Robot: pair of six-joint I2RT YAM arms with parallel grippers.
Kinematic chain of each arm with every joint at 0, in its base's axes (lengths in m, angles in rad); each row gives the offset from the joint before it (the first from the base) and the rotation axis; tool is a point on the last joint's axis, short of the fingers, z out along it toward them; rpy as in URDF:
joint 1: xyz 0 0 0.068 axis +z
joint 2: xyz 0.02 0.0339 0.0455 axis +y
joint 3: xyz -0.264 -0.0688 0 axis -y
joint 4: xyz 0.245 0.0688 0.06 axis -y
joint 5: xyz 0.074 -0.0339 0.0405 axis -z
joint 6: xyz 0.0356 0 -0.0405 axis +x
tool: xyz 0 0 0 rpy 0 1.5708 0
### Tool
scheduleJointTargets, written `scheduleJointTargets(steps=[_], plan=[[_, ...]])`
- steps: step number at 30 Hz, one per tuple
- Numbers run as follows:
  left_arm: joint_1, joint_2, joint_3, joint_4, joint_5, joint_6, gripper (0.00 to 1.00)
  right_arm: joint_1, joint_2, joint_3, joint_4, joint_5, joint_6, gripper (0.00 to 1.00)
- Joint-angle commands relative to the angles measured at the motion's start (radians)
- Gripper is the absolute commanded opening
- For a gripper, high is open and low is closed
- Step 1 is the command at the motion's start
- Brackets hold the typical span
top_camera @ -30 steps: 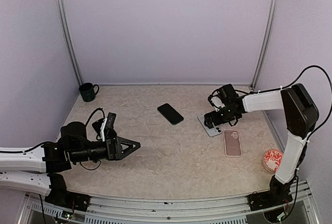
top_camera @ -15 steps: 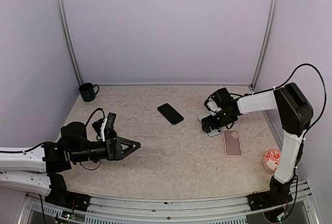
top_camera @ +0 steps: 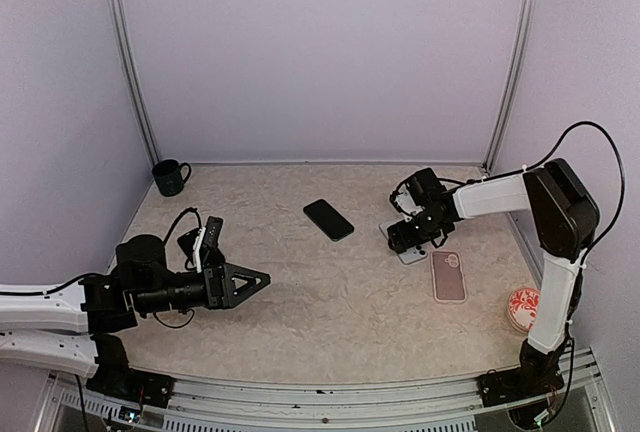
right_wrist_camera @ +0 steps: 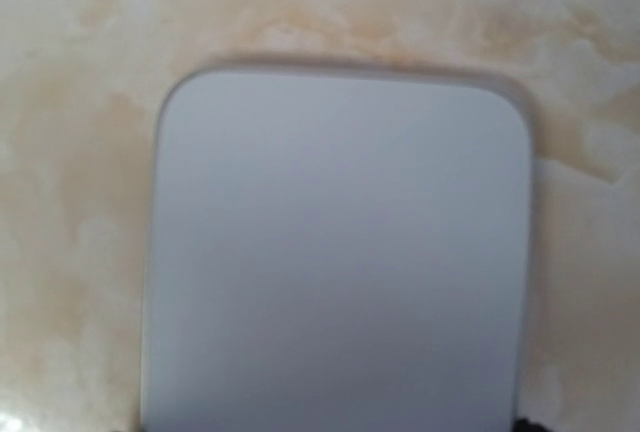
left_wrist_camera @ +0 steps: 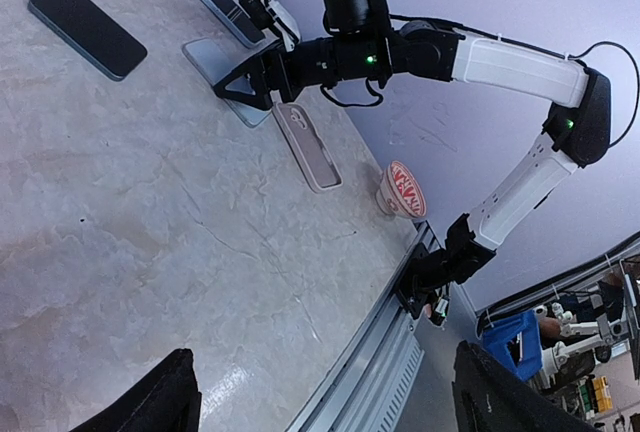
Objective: Put the phone into the phone case
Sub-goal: Pick up the phone at the center of the board.
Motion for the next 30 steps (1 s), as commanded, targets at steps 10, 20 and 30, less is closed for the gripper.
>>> scheduleJointTargets(steps=[10,20,30], plan=[[-0.001,0.03,0.009,0.009,-0.037,0.056,0.99,0.01,0.006,-0.034,-0.016,0.005,0.008,0.77],[0.001,0.099,0.045,0.026,-0.039,0.069,0.99,0.028,-0.038,-0.041,0.01,-0.019,0.008,0.75],[0.0,0.13,0.071,0.028,-0.042,0.063,0.99,0.04,-0.065,-0.057,0.033,-0.022,0.008,0.75]])
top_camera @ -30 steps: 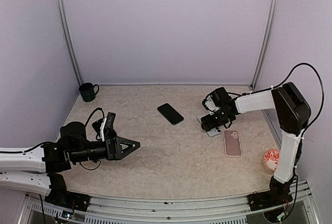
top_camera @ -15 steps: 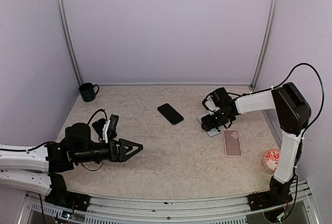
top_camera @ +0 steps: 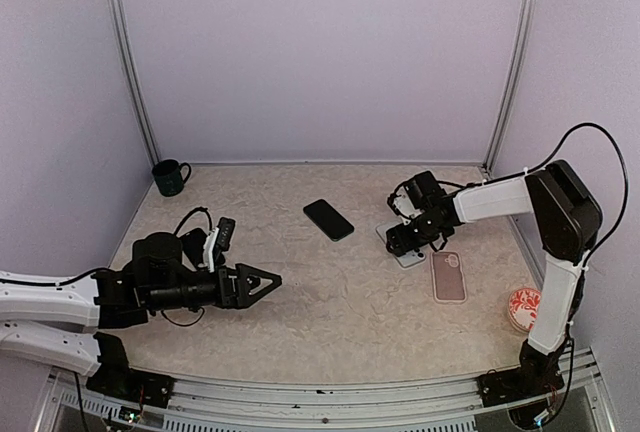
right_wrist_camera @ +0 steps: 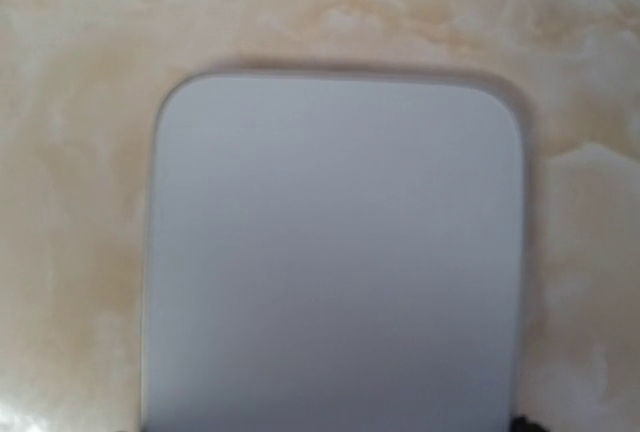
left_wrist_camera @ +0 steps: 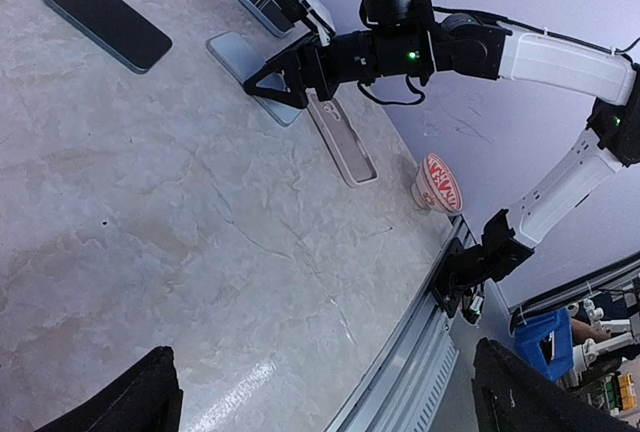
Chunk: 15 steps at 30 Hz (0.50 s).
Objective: Put the phone into the phone case
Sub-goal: Pick up the phone at the center of the board.
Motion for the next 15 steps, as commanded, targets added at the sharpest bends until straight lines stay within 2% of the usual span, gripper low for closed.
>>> scheduleJointTargets(steps=[1,15], plan=[[0.0,0.011,0.034,0.021,-0.013,0.015,0.99,0.021,-0.041,-0.026,0.006,-0.011,0.004,0.75],[-0.006,0.056,0.06,0.03,-0.016,0.008,0.99,0.04,-0.07,-0.047,0.026,-0.041,-0.007,0.74]])
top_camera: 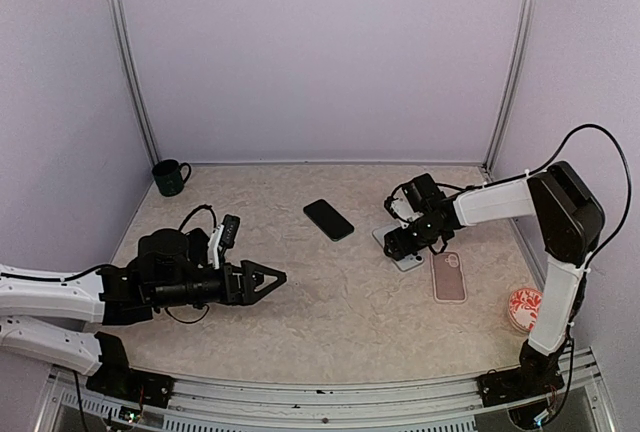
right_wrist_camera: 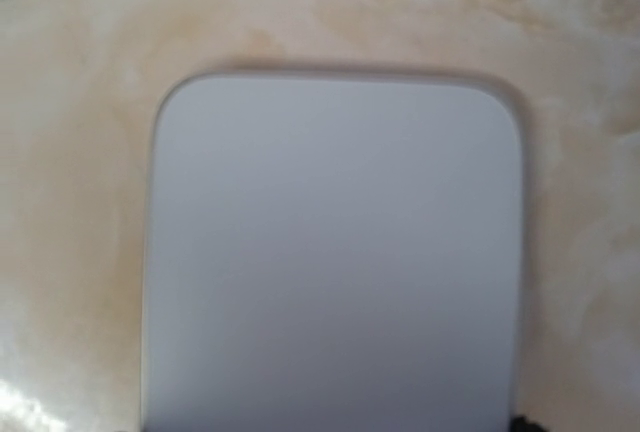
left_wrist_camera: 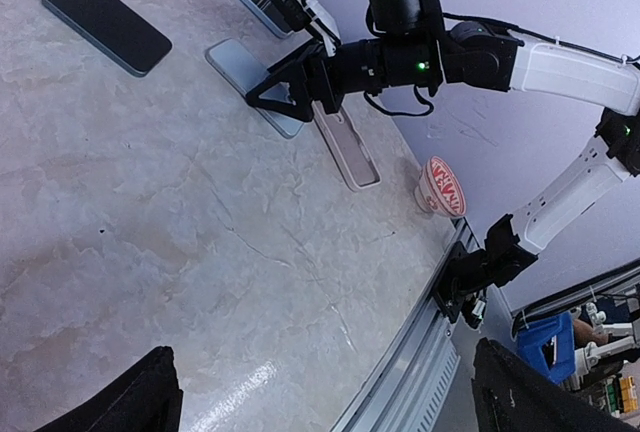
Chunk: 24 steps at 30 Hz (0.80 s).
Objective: Put the phone into the phone case
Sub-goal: Pick up the phone at the center of the board.
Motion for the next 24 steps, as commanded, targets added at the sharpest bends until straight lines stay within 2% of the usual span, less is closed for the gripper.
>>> scheduleJointTargets(steps=[1,24], plan=[[-0.006,0.007,0.029,0.023,-0.013,0.008,0.99,0.018,-0.048,-0.014,0.016,-0.021,-0.002,0.75],[-0.001,0.041,0.036,0.041,-0.025,0.017,0.99,0.078,-0.057,-0.03,0.056,-0.032,-0.013,0.74]])
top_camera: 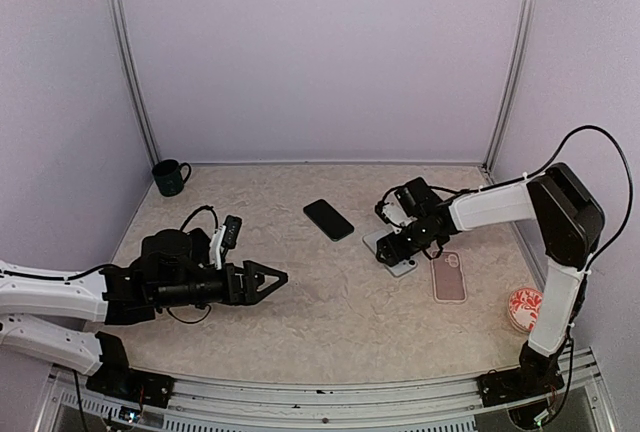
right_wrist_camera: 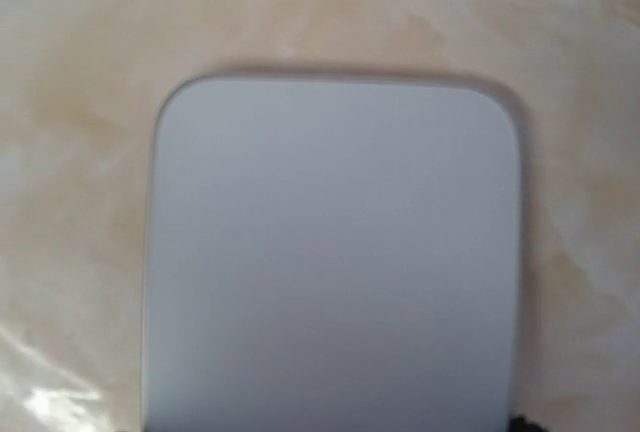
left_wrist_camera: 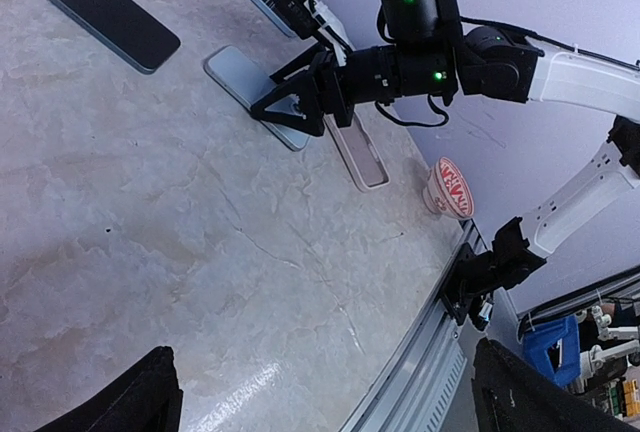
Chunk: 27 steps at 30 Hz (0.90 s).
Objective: Put the phone into the phone case
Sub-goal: Pick up the phone at the center of the board.
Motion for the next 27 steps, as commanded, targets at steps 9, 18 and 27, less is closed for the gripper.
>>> scheduleJointTargets(steps=[9,18,27], plan=[[0.044,0.124,0.022,0.124,0.012,0.002,0.99,0.087,-0.068,-0.065,0.105,-0.013,-0.02,0.73],[0.064,0.259,0.038,0.206,0.043,-0.015,0.99,0.159,-0.102,-0.112,0.16,-0.006,-0.022,0.73],[0.091,0.389,0.08,0.291,0.115,-0.026,0.99,0.219,-0.18,-0.19,0.267,-0.005,-0.039,0.72]])
